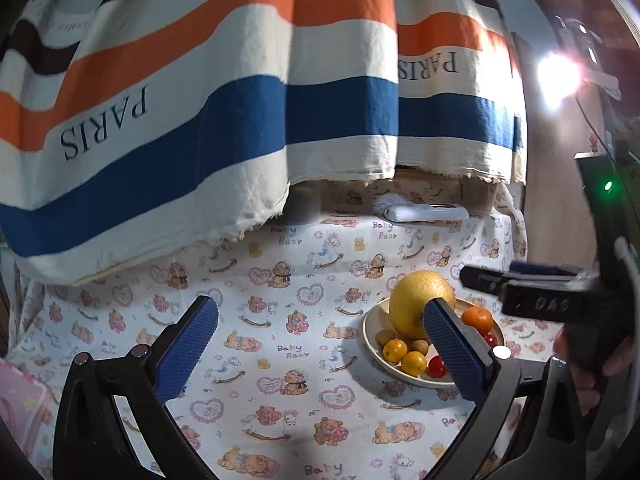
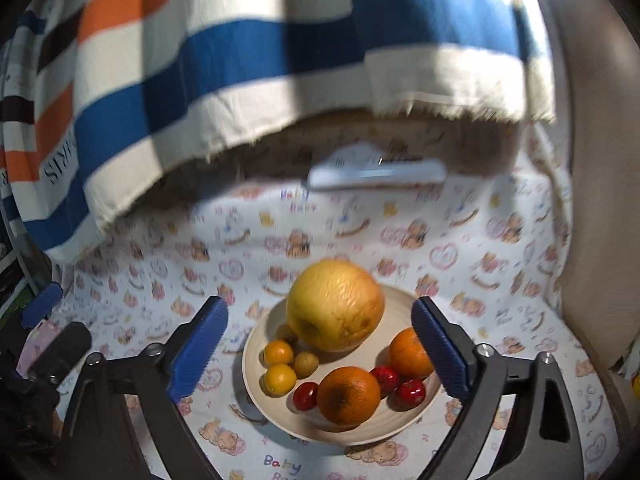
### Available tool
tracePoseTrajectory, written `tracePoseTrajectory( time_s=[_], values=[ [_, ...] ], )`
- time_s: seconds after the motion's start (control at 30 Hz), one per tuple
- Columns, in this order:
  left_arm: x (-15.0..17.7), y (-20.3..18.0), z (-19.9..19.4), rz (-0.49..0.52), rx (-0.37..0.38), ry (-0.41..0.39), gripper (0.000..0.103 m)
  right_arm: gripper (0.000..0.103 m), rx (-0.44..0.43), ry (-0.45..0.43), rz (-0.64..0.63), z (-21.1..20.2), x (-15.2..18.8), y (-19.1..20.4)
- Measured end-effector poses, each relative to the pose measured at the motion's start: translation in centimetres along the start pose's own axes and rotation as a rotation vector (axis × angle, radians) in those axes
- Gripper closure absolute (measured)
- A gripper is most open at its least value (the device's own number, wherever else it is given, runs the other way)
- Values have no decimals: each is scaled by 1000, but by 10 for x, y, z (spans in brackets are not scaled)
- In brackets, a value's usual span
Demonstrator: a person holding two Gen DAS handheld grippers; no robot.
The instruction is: Organize fruits
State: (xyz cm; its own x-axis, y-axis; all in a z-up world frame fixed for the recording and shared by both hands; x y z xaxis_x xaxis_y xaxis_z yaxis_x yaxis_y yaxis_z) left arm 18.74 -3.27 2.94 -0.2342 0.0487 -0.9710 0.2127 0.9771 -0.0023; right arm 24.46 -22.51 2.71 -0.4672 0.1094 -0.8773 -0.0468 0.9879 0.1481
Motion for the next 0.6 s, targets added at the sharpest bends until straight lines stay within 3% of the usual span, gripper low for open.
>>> tracePoseTrajectory(
  time_s=[0.03, 0.33, 0.6],
  values=[
    [0, -2, -3, 13, 2, -11, 1, 0, 1, -27, -6, -8, 0, 0],
    [7, 5, -15, -40, -1, -50, 1, 0, 20, -221, -35, -55, 21, -4],
    [15, 10, -8, -54, -3, -28, 1, 0, 28, -205, -107, -46, 37, 8]
  ],
)
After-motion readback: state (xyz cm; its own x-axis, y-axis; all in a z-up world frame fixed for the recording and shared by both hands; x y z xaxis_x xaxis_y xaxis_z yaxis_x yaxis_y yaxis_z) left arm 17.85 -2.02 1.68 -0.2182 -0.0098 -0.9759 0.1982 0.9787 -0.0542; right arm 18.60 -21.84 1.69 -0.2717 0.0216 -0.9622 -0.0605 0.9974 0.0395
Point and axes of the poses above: each gripper's, at about its wrist camera, not at the fingertips, and z roughly the way its jaws point, y to its left, x to its underside, the point moved 5 cm from there along z, roughly the way its jaws point, and after that the axes turned 1 degree about -y, right-handed, at the moved point
